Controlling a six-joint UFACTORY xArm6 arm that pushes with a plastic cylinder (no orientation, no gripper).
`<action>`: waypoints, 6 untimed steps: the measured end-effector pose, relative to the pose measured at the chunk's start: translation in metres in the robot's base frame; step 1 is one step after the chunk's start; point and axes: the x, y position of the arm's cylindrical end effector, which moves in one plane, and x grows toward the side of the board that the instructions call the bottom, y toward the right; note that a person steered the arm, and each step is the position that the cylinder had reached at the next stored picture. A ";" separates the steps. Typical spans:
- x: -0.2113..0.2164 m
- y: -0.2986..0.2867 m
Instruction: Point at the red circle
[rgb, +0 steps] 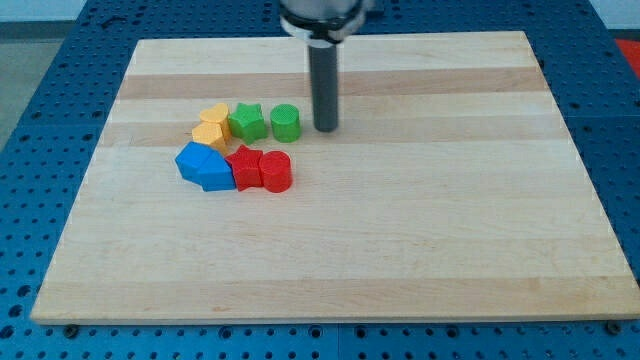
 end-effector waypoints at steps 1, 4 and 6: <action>0.043 0.030; 0.125 -0.085; 0.117 -0.089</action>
